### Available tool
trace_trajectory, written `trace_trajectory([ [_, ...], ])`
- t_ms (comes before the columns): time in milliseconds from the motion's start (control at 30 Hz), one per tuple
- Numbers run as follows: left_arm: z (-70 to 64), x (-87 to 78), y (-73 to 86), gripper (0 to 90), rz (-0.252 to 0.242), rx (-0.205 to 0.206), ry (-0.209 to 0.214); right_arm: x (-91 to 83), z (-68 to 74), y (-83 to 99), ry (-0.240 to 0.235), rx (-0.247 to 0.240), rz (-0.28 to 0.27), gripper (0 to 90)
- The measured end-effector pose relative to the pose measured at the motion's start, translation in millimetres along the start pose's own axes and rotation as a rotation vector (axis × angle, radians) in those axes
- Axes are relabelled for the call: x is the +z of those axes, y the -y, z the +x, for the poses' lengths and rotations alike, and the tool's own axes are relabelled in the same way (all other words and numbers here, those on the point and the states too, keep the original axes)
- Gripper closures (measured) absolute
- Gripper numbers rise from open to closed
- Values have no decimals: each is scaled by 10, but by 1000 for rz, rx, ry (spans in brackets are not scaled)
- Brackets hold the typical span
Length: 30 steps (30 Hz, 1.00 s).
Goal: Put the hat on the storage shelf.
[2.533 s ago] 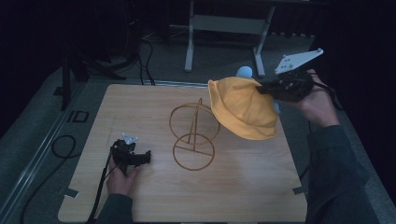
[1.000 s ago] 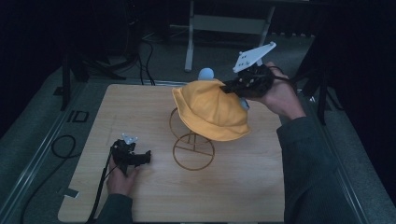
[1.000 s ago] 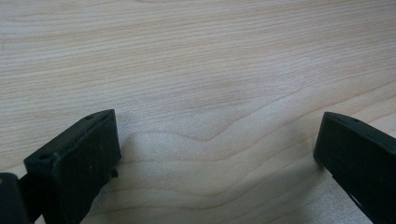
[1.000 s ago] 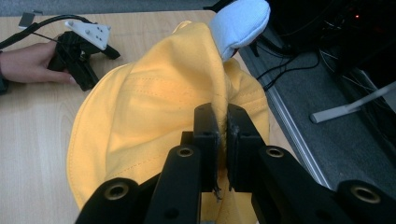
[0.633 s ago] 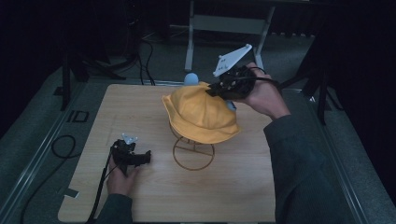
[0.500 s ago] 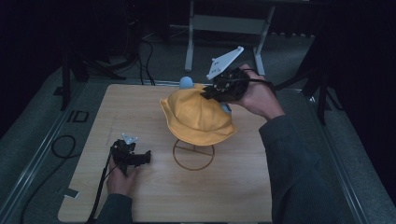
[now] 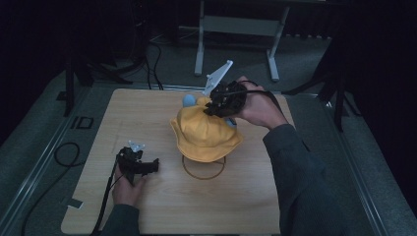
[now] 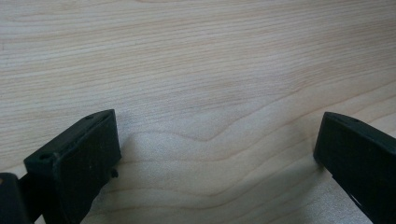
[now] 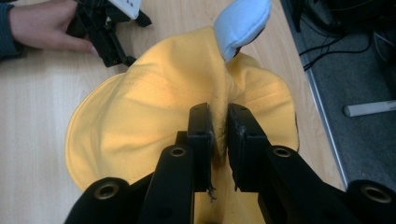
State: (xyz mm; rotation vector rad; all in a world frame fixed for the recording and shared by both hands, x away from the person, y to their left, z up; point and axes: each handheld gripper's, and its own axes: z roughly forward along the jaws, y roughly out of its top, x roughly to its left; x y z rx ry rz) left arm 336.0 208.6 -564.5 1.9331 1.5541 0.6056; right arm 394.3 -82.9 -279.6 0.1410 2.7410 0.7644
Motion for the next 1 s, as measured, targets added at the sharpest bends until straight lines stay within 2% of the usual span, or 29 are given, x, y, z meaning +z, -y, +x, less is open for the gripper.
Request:
trace_trajectory([
  [100, 0, 0, 0, 4, 0, 0, 0, -5, 4, -4, -5, 0, 3, 756],
  [200, 0, -1, -1, 4, 1, 0, 1, -9, -4, 0, 17, 9, -19, 606],
  [300, 1, -1, -1, 4, 2, 1, 1, -20, -13, -2, 9, 43, -4, 475],
  [467, 1, -1, -1, 4, 2, 1, 1, -44, -18, 3, 19, 50, -8, 377],
  [633, 1, -2, -1, 4, 2, 0, 0, -68, -24, 16, 41, 51, 13, 219],
  [667, 1, -2, -1, 4, 2, 0, 0, -68, -24, 16, 41, 51, 13, 219],
  [767, 1, -1, -1, 4, 1, 1, 1, -102, -17, 27, 73, 54, 9, 146],
  [1000, 1, -2, -1, 4, 2, 1, 1, -222, -45, 70, 96, 76, -1, 109],
])
